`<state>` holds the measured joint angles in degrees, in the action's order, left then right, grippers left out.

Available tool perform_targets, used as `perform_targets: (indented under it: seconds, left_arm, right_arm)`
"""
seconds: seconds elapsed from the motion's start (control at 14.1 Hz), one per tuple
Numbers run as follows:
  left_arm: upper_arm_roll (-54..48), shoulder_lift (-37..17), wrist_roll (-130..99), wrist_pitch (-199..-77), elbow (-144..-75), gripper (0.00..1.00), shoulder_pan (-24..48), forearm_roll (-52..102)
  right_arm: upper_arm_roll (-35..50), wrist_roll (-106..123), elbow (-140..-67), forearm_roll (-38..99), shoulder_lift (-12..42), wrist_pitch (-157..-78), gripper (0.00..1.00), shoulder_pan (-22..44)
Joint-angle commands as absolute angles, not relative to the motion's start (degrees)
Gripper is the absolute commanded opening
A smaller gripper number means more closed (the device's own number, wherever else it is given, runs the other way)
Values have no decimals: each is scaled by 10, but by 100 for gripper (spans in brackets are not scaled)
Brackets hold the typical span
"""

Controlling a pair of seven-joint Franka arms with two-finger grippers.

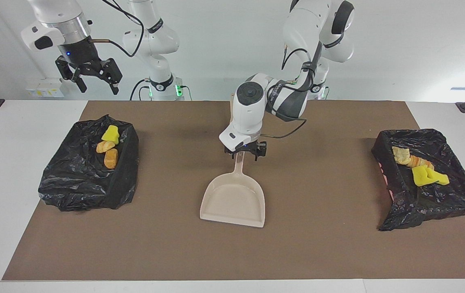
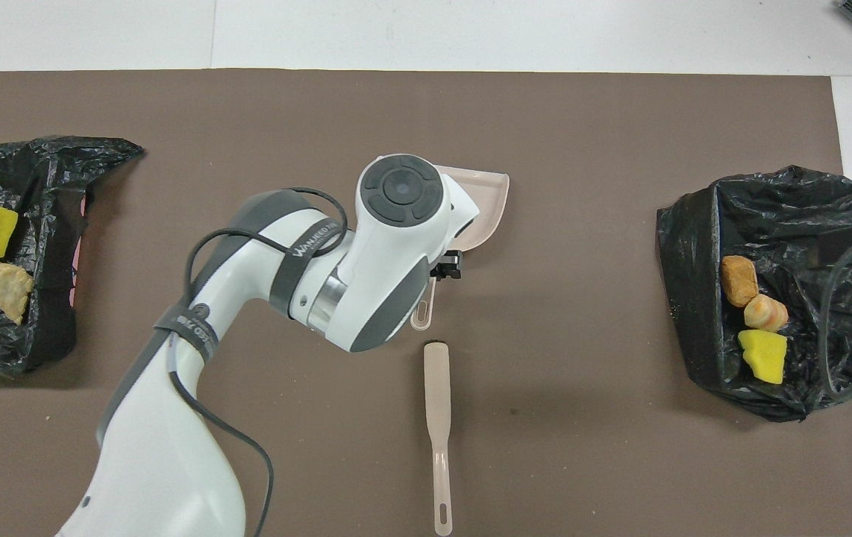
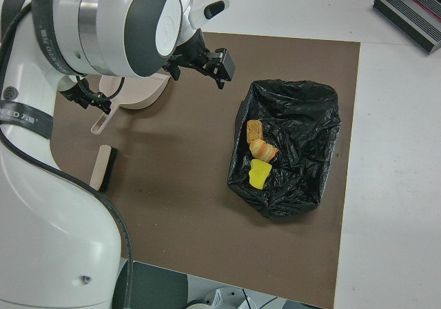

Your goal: Sweep and dump trash in bin

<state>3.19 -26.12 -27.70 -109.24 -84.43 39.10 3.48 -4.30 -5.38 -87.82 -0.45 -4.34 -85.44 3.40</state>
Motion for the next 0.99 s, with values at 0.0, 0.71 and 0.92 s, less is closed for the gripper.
perform_targets:
  seconds: [0.0,0.71,0.92]
  left_arm:
    - [29,-227,-275,-1085,-858,100,336,44]
    - [33,-197,-82,-1062,-855,100,172,43]
    - [33,-180,2,-1039,-855,100,119,44]
  right_arm:
    - [-40,-43,-883,-6,-49,-851,100,31]
    - [-40,-43,-883,-6,-49,-851,100,30]
    - [-40,-43,-883,-6,-49,-851,100,30]
